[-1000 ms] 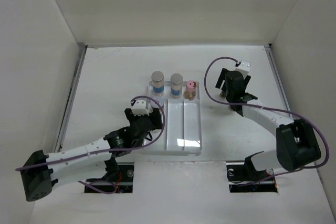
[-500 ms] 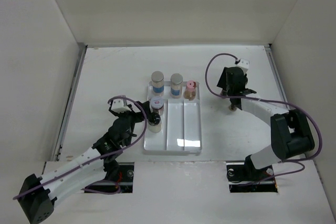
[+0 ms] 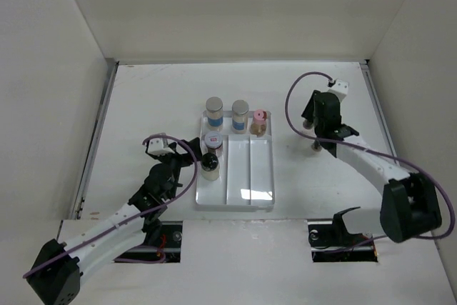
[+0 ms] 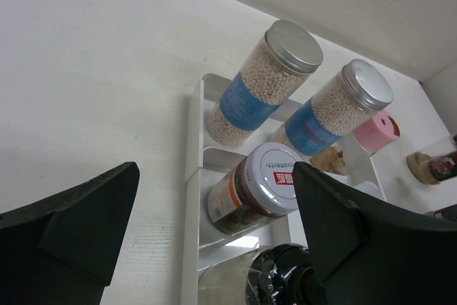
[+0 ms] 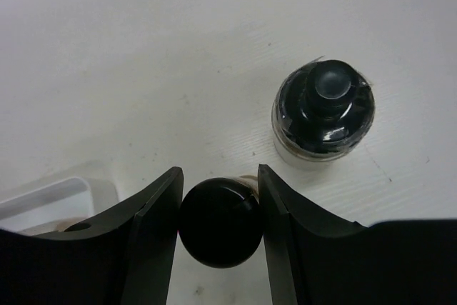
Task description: Organize the condiment bottles
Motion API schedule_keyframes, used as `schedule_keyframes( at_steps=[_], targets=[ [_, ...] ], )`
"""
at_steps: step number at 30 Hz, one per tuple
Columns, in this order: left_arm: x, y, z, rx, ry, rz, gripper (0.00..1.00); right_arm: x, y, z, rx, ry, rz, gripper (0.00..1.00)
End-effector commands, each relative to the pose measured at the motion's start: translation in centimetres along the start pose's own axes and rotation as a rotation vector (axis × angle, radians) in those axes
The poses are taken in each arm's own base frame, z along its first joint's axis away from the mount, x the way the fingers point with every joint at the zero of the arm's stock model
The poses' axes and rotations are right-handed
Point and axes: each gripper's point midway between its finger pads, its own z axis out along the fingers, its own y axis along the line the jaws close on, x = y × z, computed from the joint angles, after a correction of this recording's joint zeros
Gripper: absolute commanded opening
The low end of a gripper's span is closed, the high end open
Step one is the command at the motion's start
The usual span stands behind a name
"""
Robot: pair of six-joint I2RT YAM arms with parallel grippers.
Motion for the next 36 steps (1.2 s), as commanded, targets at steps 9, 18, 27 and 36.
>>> schedule_keyframes(
  at_steps=[9,18,27,36],
  targets=[
    [-1.4,-0.1,0.2,0.020,-0.072,-0.044,0.90,0.5,8.0,-10.1,-0.306,-0.065,0.020,0.37],
    [-1.9,0.7,-0.1,0.009,-0.103,-0.062,0.90,4.1,19.3,-15.7,-0.580,-0.008,0.000,0.37],
    [-2.4,1.5,-0.4,-0.013,-0.136,-0.079,0.90,7.2,23.7,-13.3,-0.595,0.011,-0.064,0.38],
    [-2.7,2.7,-0.4,-0.070,-0.153,-0.080,0.90,9.5,24.6,-11.1,-0.545,0.028,-0.120,0.42]
  ],
)
